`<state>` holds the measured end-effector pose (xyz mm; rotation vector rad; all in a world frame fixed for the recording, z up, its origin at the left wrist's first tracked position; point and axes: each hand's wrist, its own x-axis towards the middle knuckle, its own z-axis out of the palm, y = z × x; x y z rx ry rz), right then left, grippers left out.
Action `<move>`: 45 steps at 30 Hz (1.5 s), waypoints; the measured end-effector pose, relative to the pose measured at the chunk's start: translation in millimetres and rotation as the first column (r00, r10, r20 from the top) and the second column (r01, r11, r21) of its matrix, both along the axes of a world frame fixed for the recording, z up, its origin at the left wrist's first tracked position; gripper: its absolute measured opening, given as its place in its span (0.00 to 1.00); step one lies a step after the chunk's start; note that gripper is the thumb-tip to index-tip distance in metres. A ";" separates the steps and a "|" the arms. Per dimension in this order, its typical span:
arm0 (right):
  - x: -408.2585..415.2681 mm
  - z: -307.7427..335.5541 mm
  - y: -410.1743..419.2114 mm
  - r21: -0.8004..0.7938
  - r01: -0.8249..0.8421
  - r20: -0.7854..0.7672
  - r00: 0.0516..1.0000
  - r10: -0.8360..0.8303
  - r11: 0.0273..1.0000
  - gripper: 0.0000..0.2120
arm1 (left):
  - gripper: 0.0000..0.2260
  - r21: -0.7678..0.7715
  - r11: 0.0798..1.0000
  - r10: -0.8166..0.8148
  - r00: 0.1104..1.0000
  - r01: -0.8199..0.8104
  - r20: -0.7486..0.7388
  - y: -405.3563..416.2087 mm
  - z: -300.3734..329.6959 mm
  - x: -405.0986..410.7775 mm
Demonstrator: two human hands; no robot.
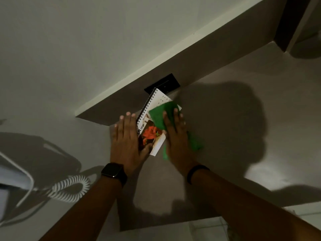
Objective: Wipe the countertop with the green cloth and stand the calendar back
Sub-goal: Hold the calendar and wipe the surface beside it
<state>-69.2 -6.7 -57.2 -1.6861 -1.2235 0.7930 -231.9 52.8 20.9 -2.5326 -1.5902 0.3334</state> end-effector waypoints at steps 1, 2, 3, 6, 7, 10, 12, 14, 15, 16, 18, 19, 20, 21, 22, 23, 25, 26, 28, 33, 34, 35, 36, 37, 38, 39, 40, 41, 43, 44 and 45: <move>-12.7 -1.9 4.3 0.020 -0.004 -0.016 1.000 0.004 1.000 0.34 | 0.51 -0.008 1.000 0.000 1.000 0.000 0.005 -0.6 -1.8 -0.7; -23.9 -4.1 8.2 0.033 -0.006 -0.042 0.999 0.007 0.999 0.36 | 0.52 -0.006 1.000 -0.003 1.000 0.003 0.008 -0.9 -3.1 -0.9; -34.3 -6.8 11.4 0.047 -0.010 -0.055 0.998 0.013 0.999 0.40 | 0.51 0.003 1.000 -0.011 1.000 0.011 0.006 -1.2 -3.7 -1.2; -55.1 -18.6 15.0 0.096 -0.057 -0.005 0.998 0.057 0.994 0.44 | 0.50 0.026 0.998 -0.057 0.998 0.058 -0.028 0.1 -3.4 -2.8; -57.6 -24.1 16.2 0.103 -0.062 0.009 0.998 0.061 0.993 0.44 | 0.51 0.029 0.997 -0.067 0.997 0.068 -0.041 0.9 -2.9 -3.3; -53.3 -33.1 25.2 0.052 0.026 -0.038 0.999 -0.024 0.998 0.45 | 0.53 0.044 0.996 -0.078 0.995 0.081 -0.065 2.3 -1.9 -2.6; -49.1 -31.7 35.8 0.014 0.094 -0.101 0.991 -0.092 0.995 0.45 | 0.52 0.058 0.994 -0.086 0.995 0.089 -0.056 2.1 -1.5 -1.1; -48.9 -29.2 40.4 0.045 0.103 -0.094 0.991 -0.099 0.994 0.46 | 0.49 0.086 0.991 -0.098 0.995 0.100 -0.025 1.8 -3.4 -0.5; -50.7 -30.4 38.5 0.086 0.069 -0.060 0.996 -0.064 0.994 0.47 | 0.49 0.106 0.989 -0.101 0.995 0.102 -0.016 2.0 -4.9 -0.5; -52.7 -34.5 33.7 0.129 0.011 -0.013 1.000 -0.009 0.992 0.47 | 0.48 0.124 0.987 -0.104 0.995 0.104 -0.014 2.5 -6.4 -0.8; -52.5 -47.8 21.7 0.166 -0.082 0.073 0.995 0.071 0.983 0.47 | 0.50 0.146 0.983 -0.108 0.994 0.109 -0.013 3.8 -9.7 -1.5; -49.7 -53.2 19.5 0.149 -0.072 0.063 0.996 0.063 0.986 0.46 | 0.51 0.152 0.982 -0.108 0.994 0.108 -0.010 4.5 -11.0 -1.9; -46.2 -55.6 21.9 0.109 -0.027 0.019 1.000 0.025 0.994 0.45 | 0.51 0.156 0.982 -0.106 0.994 0.106 -0.007 5.1 -12.1 -2.3; -42.7 -54.1 27.3 0.059 0.030 -0.037 0.999 -0.028 0.998 0.43 | 0.52 0.160 0.982 -0.102 0.995 0.102 -0.006 5.3 -13.1 -2.8; -40.1 -48.8 33.9 0.026 0.075 -0.076 0.994 -0.073 0.997 0.42 | 0.52 0.163 0.982 -0.100 0.995 0.099 -0.005 5.4 -13.9 -3.3; -39.3 -41.6 39.4 0.029 0.091 -0.086 0.992 -0.088 0.995 0.42 | 0.52 0.165 0.981 -0.100 0.995 0.099 -0.005 5.2 -14.6 -3.9; -42.0 -31.7 41.4 0.128 -0.006 -0.038 0.999 0.011 0.992 0.42 | 0.53 0.171 0.980 -0.107 0.994 0.105 0.001 4.7 -15.7 -5.2; -42.8 -32.8 38.1 0.176 -0.077 0.012 0.997 0.076 0.981 0.43 | 0.53 0.173 0.979 -0.108 0.994 0.106 0.002 4.9 -16.0 -5.7; -37.9 -42.7 28.9 0.180 -0.133 0.088 0.989 0.119 0.975 0.44 | 0.53 0.174 0.980 -0.101 0.995 0.098 0.006 5.0 -16.5 -6.0; -23.3 -33.2 41.4 0.007 0.060 -0.107 0.993 -0.059 0.998 0.45 | 0.55 0.178 0.981 -0.081 0.996 0.074 0.030 3.7 -18.7 -4.9; -24.9 -29.5 41.2 0.060 0.014 -0.077 0.997 -0.010 0.998 0.44 | 0.56 0.176 0.982 -0.080 0.996 0.074 0.027 3.4 -18.5 -4.9; -28.3 -28.5 37.3 0.125 -0.062 -0.017 0.998 0.065 0.990 0.44 | 0.56 0.173 0.982 -0.082 0.996 0.077 0.025 3.3 -18.1 -5.1; -31.4 -30.6 31.3 0.176 -0.141 0.060 0.989 0.132 0.974 0.44 | 0.55 0.171 0.982 -0.086 0.996 0.081 0.022 3.3 -17.5 -4.9; -32.7 -34.3 24.2 0.194 -0.190 0.125 0.978 0.168 0.962 0.45 | 0.55 0.171 0.982 -0.089 0.996 0.084 0.018 3.0 -16.7 -4.5; -32.2 -38.9 19.2 0.183 -0.188 0.156 0.975 0.161 0.965 0.45 | 0.55 0.173 0.981 -0.089 0.996 0.084 0.018 2.7 -16.3 -3.7; -30.5 -42.5 18.4 0.151 -0.140 0.149 0.982 0.117 0.979 0.46 | 0.55 0.176 0.981 -0.085 0.996 0.080 0.025 2.3 -15.9 -2.5; -28.2 -43.6 21.5 0.102 -0.072 0.104 0.993 0.061 0.992 0.48 | 0.55 0.180 0.981 -0.079 0.996 0.072 0.033 1.7 -15.5 -1.0; -25.9 -41.1 27.1 0.046 -0.012 0.038 0.999 0.011 0.999 0.49 | 0.55 0.181 0.981 -0.074 0.997 0.066 0.038 1.2 -15.2 0.1; -24.4 -31.9 38.9 -0.012 0.055 -0.051 0.997 -0.055 0.998 0.50 | 0.55 0.178 0.982 -0.076 0.997 0.068 0.033 0.9 -15.1 1.2; -26.6 -27.5 41.9 -0.010 0.058 -0.076 0.995 -0.058 0.998 0.51 | 0.55 0.177 0.981 -0.080 0.996 0.074 0.025 1.1 -15.0 1.1; -30.8 -24.0 41.7 0.011 0.035 -0.098 0.995 -0.034 0.999 0.51 | 0.55 0.176 0.981 -0.082 0.997 0.078 0.016 1.1 -14.6 0.6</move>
